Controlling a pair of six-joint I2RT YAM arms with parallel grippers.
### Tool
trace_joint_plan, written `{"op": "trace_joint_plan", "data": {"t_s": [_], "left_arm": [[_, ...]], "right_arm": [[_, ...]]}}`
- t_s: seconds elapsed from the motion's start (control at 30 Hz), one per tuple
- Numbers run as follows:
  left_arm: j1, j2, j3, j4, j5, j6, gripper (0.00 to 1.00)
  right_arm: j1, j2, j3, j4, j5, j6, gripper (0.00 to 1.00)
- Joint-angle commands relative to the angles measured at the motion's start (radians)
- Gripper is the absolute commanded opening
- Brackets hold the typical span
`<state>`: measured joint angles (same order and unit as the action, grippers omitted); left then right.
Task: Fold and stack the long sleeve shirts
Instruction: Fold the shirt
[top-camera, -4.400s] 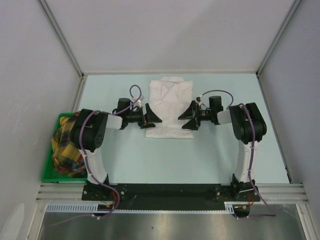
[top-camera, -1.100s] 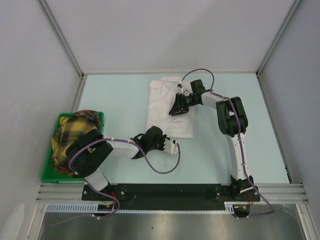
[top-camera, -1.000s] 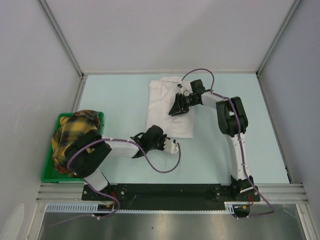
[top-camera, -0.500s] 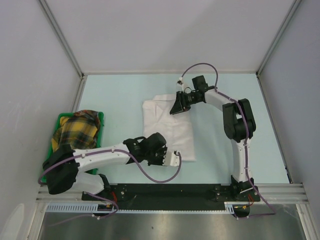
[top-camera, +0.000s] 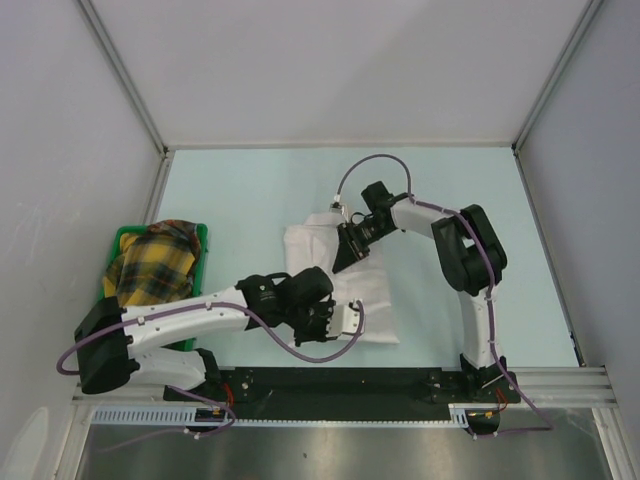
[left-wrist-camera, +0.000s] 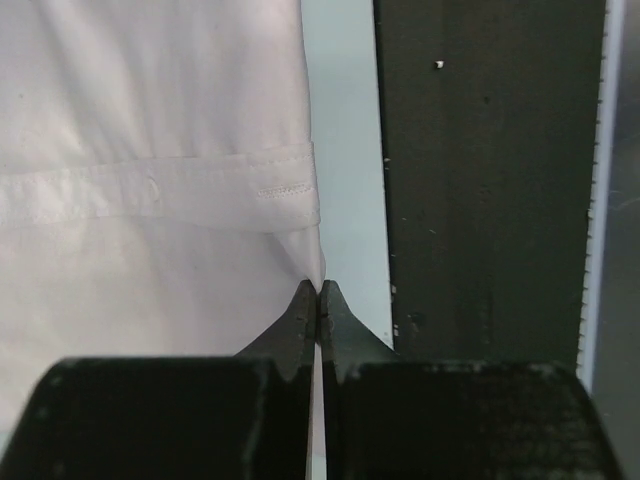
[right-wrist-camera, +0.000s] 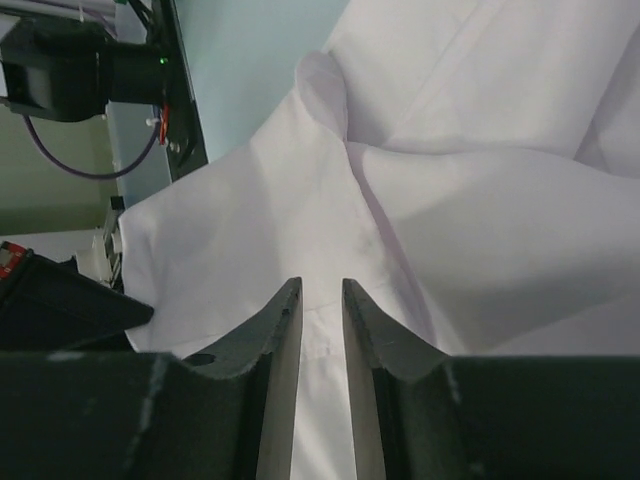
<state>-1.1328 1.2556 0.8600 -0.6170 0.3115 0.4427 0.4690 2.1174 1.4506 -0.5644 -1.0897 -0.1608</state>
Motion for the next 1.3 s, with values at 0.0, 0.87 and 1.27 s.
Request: {"op": "trace_joint_plan", "data": {"t_s": [0.0, 0.87, 1.27], "left_arm": [[-0.015, -0.051, 0.076, -0.064, 0.092, -0.082, 0.00], [0.350, 0.188, 0.376, -0.230, 0.297, 0.182, 0.00], [0.524, 0.405, 0.421, -0.170, 0.359, 0.284, 0.11]], "right_arm": [[0.010, 0.019, -0.033, -0.118, -0.015, -0.172, 0.27], [0.042, -0.057, 0.020, -0.374, -0.030, -0.318, 0.34], [-0.249, -0.068, 0.197, -0.516, -0.039, -0.373, 0.88]]}}
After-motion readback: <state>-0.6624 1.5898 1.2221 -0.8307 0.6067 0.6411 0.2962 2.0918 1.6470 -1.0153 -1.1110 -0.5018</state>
